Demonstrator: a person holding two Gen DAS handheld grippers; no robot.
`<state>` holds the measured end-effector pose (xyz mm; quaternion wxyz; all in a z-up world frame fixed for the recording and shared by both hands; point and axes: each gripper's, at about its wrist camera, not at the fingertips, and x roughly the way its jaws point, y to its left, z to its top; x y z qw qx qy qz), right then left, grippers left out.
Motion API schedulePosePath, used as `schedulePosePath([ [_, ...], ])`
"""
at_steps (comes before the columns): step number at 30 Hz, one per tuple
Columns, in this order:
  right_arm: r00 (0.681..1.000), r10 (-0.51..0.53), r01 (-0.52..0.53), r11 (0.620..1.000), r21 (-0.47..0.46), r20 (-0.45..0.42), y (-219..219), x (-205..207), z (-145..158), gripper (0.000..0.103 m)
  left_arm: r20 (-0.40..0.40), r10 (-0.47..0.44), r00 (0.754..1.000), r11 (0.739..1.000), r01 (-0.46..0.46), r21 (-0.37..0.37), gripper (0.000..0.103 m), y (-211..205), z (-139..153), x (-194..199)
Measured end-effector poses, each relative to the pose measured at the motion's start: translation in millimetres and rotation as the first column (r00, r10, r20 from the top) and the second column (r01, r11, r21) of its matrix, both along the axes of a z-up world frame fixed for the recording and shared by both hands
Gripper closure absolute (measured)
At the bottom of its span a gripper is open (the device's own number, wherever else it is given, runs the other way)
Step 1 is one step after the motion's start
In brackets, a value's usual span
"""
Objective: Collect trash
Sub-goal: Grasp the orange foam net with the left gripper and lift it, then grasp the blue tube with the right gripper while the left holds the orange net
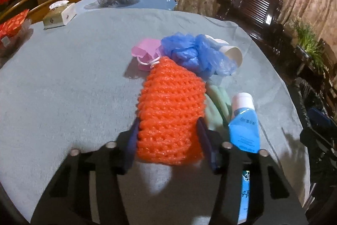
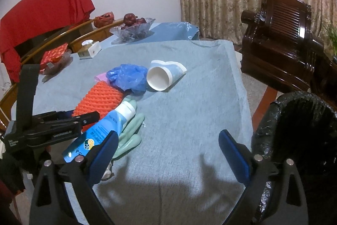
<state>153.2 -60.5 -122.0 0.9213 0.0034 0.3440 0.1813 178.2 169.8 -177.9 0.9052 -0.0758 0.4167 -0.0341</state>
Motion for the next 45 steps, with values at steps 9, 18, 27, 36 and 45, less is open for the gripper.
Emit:
schedulePosePath([
  [9,1.0,0.016,-0.016,1.0,0.003,0.009,10,2,2,0.009,0.048,0.031,0.998,0.999,-0.03,-0.01,0.076,9,19,-18],
  [18,0.999,0.054,-0.054,0.998,0.02,0.006,31,-1,3,0.009,0.065,0.079,0.995,0.997,-0.08,0.017,0.076,33,35,-41],
  [27,0.994,0.108,-0.107,0.994,0.025,-0.016,61,-13,-3,0.009,0.042,0.089,0.995,0.994,-0.091,0.066,0.076,45,27,-56],
  [36,0.985,0.166,-0.166,0.986,0.008,-0.041,92,-27,-12,0.009,0.024,0.103,0.994,0.994,-0.104,0.046,0.076,57,19,-71],
  [45,0.981,0.185,-0.189,0.981,-0.048,-0.064,108,-33,-27,0.009,0.021,0.111,0.994,0.993,-0.111,0.031,0.076,59,17,-75],
])
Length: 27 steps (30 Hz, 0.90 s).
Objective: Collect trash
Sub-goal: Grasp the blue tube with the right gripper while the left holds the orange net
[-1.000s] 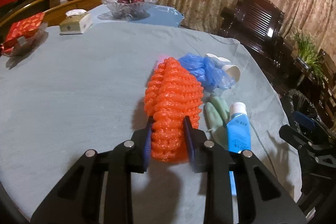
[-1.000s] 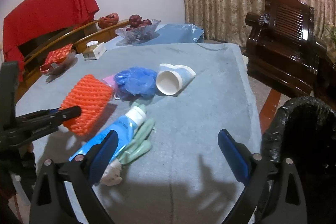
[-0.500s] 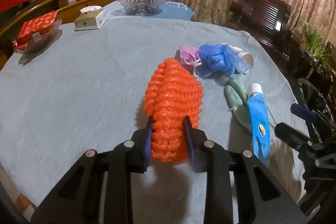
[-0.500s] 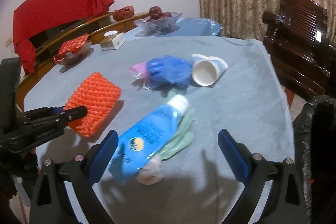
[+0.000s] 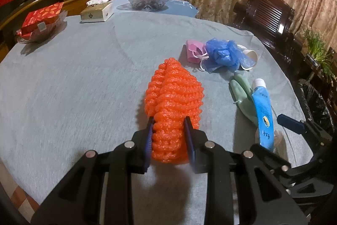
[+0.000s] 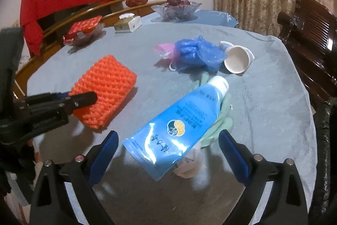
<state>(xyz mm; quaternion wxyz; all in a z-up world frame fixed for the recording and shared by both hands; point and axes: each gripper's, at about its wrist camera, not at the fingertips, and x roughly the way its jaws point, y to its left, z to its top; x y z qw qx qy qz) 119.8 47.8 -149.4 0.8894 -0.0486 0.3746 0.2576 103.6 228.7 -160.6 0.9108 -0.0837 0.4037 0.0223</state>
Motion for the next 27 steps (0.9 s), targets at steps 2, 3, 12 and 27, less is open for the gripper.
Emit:
schedulePosePath([
  [2,1.0,-0.01,0.01,1.0,-0.005,-0.008,-3,2,-3,0.009,-0.001,-0.004,1.0,1.0,0.004,-0.002,0.076,-1,0,0],
  [3,1.0,-0.013,0.013,1.0,-0.003,-0.011,-5,2,-3,0.009,-0.002,-0.006,1.0,1.0,0.006,-0.004,0.076,-2,0,1],
  [12,1.0,-0.022,0.022,1.0,0.0,0.007,-29,-2,7,0.01,-0.001,-0.033,0.999,0.999,0.033,-0.011,0.076,-15,1,3],
  [27,0.987,-0.161,0.162,0.986,0.047,-0.023,-95,10,21,0.01,-0.003,-0.089,0.996,0.996,0.089,-0.021,0.076,-40,1,9],
])
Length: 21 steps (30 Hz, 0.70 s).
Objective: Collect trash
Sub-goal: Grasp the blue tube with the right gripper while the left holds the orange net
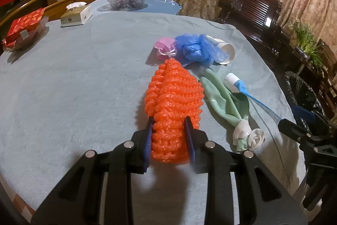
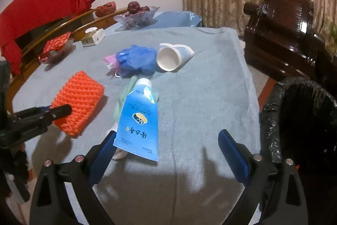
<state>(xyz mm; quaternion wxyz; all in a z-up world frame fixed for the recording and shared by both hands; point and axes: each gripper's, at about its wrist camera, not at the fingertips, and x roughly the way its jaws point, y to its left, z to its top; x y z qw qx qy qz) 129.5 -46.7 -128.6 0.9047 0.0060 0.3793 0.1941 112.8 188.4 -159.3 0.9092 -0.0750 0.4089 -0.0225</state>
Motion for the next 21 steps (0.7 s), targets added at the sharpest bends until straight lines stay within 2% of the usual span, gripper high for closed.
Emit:
schedulePosePath([
  [7,0.999,0.045,-0.046,0.997,0.063,0.011,11,1,6,0.009,0.003,0.006,1.0,1.0,-0.006,-0.001,0.075,-1,1,2],
  [12,0.999,0.025,-0.026,0.999,0.043,0.028,21,19,4,0.009,0.013,0.022,1.0,1.0,-0.022,0.003,0.075,-1,3,5],
  [19,0.999,0.041,-0.041,0.998,0.04,0.005,38,44,-8,0.027,0.027,0.025,0.999,1.0,-0.025,0.004,0.075,-3,5,13],
  [21,0.999,0.053,-0.053,0.998,0.042,-0.008,45,52,-10,0.029,0.028,0.029,0.999,1.0,-0.029,0.001,0.075,-2,5,15],
])
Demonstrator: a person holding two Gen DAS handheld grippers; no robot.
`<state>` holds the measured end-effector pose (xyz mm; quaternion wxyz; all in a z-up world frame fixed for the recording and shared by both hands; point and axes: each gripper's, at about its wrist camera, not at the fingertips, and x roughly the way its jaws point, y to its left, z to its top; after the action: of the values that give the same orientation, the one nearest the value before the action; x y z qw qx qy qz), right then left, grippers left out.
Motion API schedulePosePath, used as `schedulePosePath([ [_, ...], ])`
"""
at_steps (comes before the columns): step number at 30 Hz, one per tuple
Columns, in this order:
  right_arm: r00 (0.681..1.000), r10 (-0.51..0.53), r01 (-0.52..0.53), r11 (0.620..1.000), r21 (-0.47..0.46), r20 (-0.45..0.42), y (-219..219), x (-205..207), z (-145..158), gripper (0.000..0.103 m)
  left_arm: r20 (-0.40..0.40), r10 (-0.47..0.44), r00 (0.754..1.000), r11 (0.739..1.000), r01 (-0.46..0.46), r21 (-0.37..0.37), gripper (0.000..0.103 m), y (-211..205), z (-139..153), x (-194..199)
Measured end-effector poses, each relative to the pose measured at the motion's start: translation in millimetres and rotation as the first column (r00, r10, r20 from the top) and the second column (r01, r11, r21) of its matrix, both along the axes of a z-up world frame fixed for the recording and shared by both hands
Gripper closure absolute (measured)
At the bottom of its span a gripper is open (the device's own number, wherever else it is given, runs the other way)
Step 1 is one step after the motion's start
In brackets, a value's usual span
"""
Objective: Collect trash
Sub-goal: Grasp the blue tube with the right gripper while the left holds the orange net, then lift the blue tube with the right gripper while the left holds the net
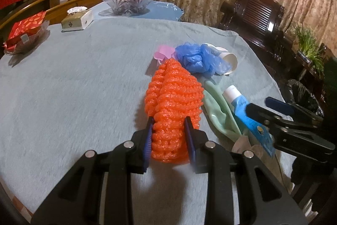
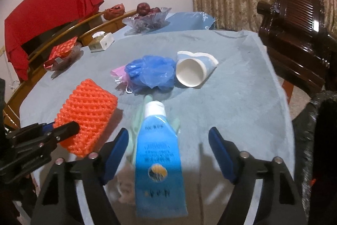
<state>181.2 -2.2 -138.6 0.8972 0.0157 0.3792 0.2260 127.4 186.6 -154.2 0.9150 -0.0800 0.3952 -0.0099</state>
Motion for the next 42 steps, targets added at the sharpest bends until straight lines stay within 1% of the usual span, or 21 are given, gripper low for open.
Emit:
schedulePosePath([
  [4,1.0,0.017,-0.018,0.999,-0.032,-0.014,10,11,-6,0.033,-0.003,0.011,1.0,1.0,-0.011,-0.005,0.075,3,-1,3],
  [6,0.999,0.016,-0.017,0.999,-0.038,-0.03,12,16,-10,0.038,-0.005,0.015,1.0,1.0,-0.015,-0.007,0.075,5,-1,3],
  [8,0.999,0.018,-0.02,0.999,-0.044,-0.046,13,20,-14,0.045,-0.008,0.017,1.0,1.0,-0.017,-0.01,0.075,6,-2,3],
  [14,0.995,0.038,-0.041,0.999,-0.029,-0.093,15,24,-21,0.046,-0.008,0.013,1.0,1.0,-0.013,-0.014,0.075,6,-1,4],
  [16,0.994,0.047,-0.05,0.998,-0.024,-0.099,16,24,-21,0.048,-0.005,0.008,1.0,1.0,-0.008,-0.013,0.075,4,-1,4],
  [21,0.992,0.06,-0.063,0.998,-0.024,-0.107,18,24,-20,0.049,-0.002,0.001,1.0,1.0,-0.001,-0.014,0.075,2,1,5],
  [23,0.992,0.073,-0.076,0.997,-0.022,-0.105,19,23,-20,0.059,-0.002,0.001,1.0,1.0,-0.001,-0.015,0.075,2,1,5],
  [34,0.992,0.067,-0.061,0.996,0.063,-0.109,-3,17,-3,0.06,0.009,-0.006,1.0,1.0,0.006,-0.009,0.075,-1,5,5],
  [36,0.991,0.06,-0.048,0.994,0.099,-0.117,-10,15,0,0.06,0.012,-0.013,1.0,1.0,0.013,-0.009,0.075,-4,6,5],
  [40,0.993,0.04,-0.027,0.993,0.118,-0.108,-22,13,7,0.06,0.021,-0.027,0.999,1.0,0.027,-0.01,0.075,-10,10,5],
  [42,0.994,0.032,-0.017,0.989,0.144,-0.108,-29,12,12,0.06,0.026,-0.032,0.999,0.999,0.033,-0.009,0.075,-14,12,4],
])
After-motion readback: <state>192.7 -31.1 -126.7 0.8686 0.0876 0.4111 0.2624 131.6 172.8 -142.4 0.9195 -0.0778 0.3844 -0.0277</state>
